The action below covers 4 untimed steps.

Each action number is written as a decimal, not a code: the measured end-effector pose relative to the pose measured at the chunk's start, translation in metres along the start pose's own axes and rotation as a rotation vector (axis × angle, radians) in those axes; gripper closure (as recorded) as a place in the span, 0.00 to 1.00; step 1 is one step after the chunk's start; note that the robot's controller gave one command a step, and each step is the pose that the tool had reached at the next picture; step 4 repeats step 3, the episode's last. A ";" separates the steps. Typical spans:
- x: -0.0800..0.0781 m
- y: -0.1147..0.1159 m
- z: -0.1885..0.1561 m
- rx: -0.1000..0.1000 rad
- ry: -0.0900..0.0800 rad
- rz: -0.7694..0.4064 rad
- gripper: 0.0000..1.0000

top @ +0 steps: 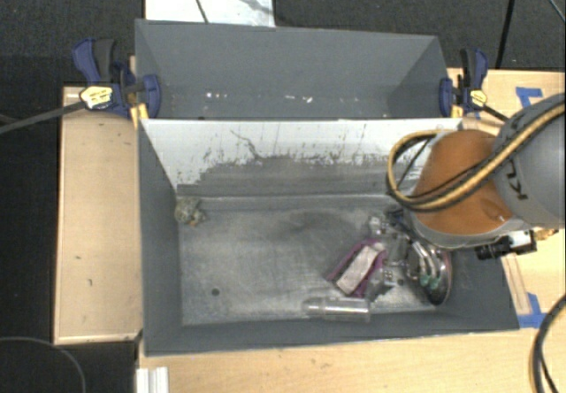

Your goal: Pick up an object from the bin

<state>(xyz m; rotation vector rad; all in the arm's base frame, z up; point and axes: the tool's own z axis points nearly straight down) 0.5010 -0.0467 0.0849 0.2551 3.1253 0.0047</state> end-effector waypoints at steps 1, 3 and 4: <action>0.013 0.023 0.014 0.003 0.005 -0.043 0.00; 0.001 0.040 -0.179 0.001 -0.004 0.069 1.00; 0.001 0.040 -0.179 0.001 -0.004 0.069 1.00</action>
Offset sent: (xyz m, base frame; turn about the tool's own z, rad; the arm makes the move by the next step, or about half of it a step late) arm -0.0095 0.0242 -0.0149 -0.0374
